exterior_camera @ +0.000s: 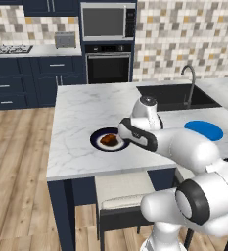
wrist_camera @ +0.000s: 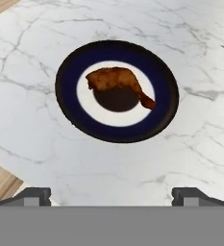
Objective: Transport the chicken drumstick and mushroom to the fridge. Place the chicken drumstick on the rack containing meat and place the mushroom on the rack containing the vegetable, ensuring meats and vegetables are on different racks.
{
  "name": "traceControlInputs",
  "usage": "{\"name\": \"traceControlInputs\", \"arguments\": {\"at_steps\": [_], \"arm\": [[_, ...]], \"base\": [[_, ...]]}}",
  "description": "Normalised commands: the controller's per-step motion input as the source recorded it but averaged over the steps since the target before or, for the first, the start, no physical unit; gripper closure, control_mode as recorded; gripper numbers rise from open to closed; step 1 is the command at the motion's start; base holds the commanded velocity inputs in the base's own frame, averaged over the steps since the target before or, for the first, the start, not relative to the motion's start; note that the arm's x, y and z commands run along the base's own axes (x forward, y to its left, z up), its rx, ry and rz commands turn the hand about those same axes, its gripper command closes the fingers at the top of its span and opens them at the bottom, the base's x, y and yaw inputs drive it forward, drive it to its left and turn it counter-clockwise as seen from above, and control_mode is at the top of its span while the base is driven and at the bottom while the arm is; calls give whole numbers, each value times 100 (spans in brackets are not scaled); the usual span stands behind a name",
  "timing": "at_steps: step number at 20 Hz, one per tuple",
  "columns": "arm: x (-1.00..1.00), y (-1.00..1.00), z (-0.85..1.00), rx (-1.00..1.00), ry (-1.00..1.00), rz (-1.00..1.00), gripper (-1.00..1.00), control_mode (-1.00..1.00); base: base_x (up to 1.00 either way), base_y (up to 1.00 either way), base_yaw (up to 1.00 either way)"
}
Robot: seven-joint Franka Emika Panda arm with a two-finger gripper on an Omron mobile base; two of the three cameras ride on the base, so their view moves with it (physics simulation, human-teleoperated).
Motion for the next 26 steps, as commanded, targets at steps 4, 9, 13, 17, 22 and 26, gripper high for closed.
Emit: {"name": "traceControlInputs", "arguments": {"at_steps": [4, 9, 13, 17, 22, 26], "arm": [[30, 4, -9, 0, 4, 0, -100, -100], [20, 0, -10, 0, 4, 3, -100, -100], [4, 0, -19, 0, 1, 7, -100, -100], [0, 11, -29, 0, 0, 8, -100, -100], [5, 16, -28, -1, 0, 9, -100, -100], [12, 3, -11, -2, 0, 10, -100, -100]], "base": [[0, 0, 0], [0, 0, 0], [0, 0, 0], [0, 0, 0], [0, 0, 0], [0, 0, 0]]}}
